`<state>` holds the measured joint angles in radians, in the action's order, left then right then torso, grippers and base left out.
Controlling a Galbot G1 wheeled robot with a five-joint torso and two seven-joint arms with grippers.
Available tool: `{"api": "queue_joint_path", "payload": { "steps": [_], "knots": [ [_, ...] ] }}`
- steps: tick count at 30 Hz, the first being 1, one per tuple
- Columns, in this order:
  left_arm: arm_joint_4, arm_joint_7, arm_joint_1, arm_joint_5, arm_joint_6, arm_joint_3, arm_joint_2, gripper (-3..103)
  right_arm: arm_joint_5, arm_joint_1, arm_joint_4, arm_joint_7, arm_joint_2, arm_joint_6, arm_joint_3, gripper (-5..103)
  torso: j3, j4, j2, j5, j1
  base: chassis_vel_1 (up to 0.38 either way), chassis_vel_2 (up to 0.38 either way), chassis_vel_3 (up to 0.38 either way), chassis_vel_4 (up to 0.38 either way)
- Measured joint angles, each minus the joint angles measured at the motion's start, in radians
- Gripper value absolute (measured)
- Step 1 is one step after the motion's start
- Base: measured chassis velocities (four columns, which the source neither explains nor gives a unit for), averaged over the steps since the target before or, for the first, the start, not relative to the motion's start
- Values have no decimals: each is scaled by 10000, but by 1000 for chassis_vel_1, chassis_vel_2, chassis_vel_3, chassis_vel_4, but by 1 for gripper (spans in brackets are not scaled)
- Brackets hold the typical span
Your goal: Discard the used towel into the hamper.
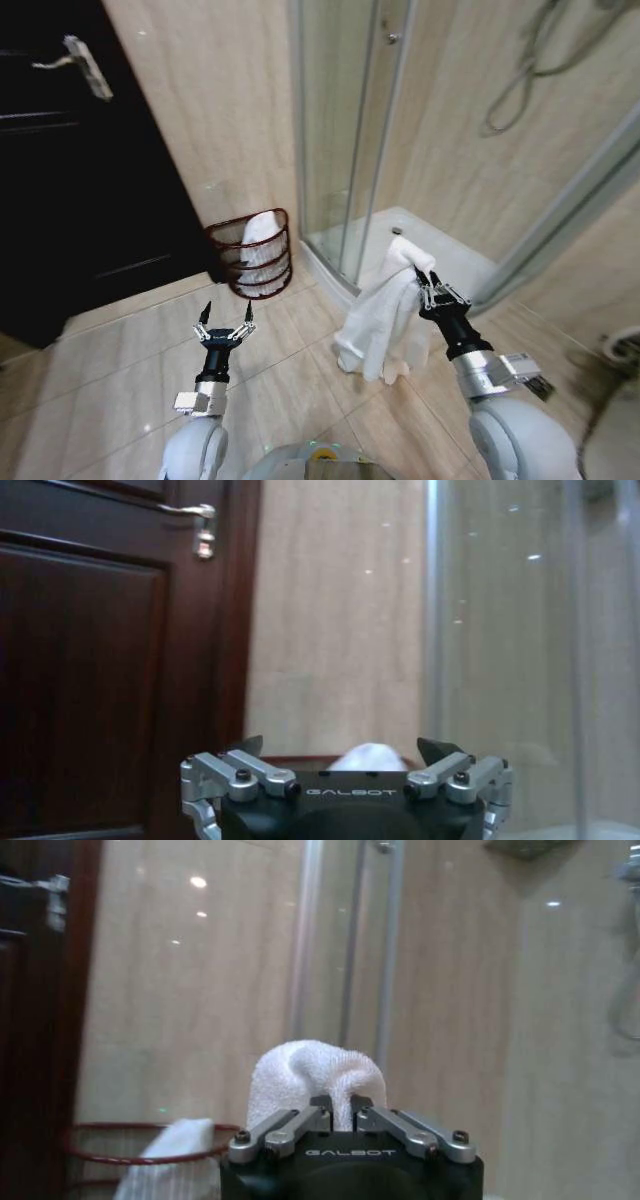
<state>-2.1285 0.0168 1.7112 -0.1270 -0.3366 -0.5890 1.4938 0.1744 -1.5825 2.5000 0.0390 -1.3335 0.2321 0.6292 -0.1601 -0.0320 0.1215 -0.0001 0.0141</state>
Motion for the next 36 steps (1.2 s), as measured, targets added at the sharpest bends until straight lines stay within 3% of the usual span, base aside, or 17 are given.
{"api": "queue_joint_path", "payload": {
  "steps": [15,24,36],
  "knots": [
    [213,151,-110,139,-87,-150,-1,100,18,358,-1,-65,-110,-24,-43,9,0,-4,0,-1,0,121,113,123,125],
    [226,339,-229,263,166,-212,-16,100,1,420,0,-52,-172,-41,-84,9,-49,-3,57,1,12,25,19,31,30],
    [174,372,-259,298,223,-208,-10,100,1,489,0,18,-167,-42,-96,9,-432,-4,556,1,126,0,0,0,0]
  ]
}}
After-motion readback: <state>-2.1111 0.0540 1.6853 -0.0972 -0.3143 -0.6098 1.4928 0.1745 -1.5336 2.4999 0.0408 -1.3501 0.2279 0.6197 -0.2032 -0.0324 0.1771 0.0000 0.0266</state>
